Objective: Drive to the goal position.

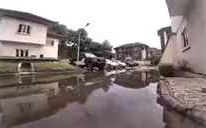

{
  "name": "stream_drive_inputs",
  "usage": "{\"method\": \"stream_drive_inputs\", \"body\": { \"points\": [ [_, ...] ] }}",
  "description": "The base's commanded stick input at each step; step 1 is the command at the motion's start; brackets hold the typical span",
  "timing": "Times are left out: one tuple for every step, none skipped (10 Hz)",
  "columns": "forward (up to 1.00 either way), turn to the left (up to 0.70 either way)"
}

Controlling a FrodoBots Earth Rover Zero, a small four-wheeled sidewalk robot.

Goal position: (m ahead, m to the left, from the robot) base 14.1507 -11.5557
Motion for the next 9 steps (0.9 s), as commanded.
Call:
{"method": "stream_drive_inputs", "body": {
  "points": [
    [0.50, 0.00],
    [0.50, 0.00],
    [0.50, 0.00],
    [0.50, 0.00],
    [0.50, -0.04],
    [0.50, -0.26],
    [0.50, -0.50],
    [0.50, -0.50],
    [0.50, -0.42]
  ]
}}
